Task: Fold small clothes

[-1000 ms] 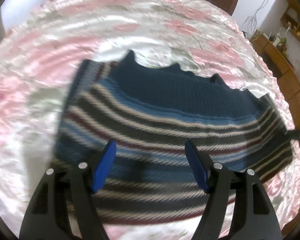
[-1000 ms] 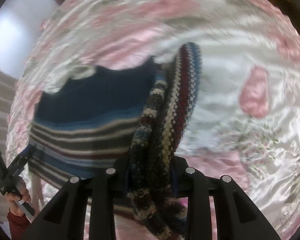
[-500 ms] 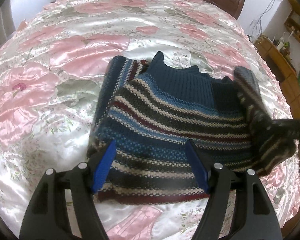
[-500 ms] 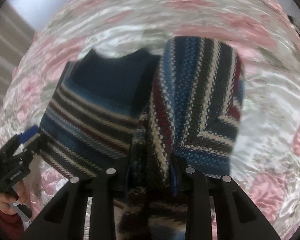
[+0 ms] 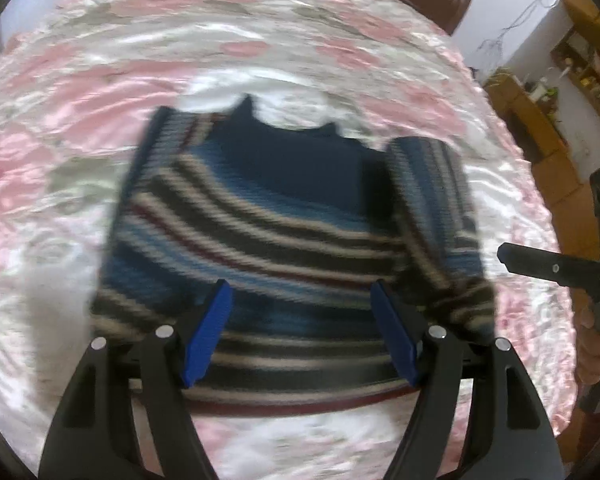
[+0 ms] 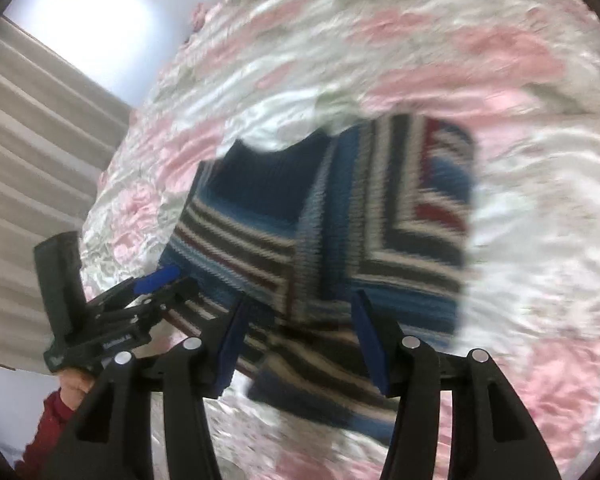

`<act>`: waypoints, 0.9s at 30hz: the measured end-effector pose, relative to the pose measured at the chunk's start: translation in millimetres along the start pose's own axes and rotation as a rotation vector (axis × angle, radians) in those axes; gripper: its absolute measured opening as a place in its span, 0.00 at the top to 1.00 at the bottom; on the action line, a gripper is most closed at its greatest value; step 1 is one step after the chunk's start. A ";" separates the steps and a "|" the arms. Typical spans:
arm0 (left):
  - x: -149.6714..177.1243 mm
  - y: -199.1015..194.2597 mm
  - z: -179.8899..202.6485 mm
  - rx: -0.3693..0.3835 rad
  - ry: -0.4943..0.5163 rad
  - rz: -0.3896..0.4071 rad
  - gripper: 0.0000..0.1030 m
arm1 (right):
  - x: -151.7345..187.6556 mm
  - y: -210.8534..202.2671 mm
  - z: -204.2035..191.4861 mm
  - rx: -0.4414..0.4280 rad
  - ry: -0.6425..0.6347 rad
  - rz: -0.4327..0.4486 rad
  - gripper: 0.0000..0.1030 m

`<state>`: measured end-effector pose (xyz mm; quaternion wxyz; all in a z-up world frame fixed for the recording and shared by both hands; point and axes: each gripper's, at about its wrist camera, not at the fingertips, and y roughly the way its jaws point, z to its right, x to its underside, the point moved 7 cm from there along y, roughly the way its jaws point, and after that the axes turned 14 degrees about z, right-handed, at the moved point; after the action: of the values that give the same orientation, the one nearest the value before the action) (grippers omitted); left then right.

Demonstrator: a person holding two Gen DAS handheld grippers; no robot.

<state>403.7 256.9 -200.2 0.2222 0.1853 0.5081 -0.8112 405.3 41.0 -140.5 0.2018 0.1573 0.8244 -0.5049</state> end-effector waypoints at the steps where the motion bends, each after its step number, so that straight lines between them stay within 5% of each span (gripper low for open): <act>1: 0.3 3.6 9.5 0.022 -0.005 -0.007 0.27 | 0.3 -9.9 12.6 0.040 -0.004 0.012 0.48; 9: 11.0 60.7 70.0 0.115 -0.073 -0.118 0.27 | 30.5 -22.3 91.9 0.191 0.012 -0.024 0.48; 21: 30.6 109.8 101.3 0.170 -0.156 -0.225 0.28 | 73.3 -6.9 134.5 0.139 0.134 -0.042 0.48; 27: 28.2 107.5 112.5 0.149 -0.155 -0.196 0.61 | 80.6 -1.2 139.3 0.132 0.153 -0.049 0.48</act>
<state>430.9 108.7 -248.1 0.1661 0.0877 0.4436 -0.8763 358.8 -79.8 -236.1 0.1150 0.1882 0.8059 -0.5494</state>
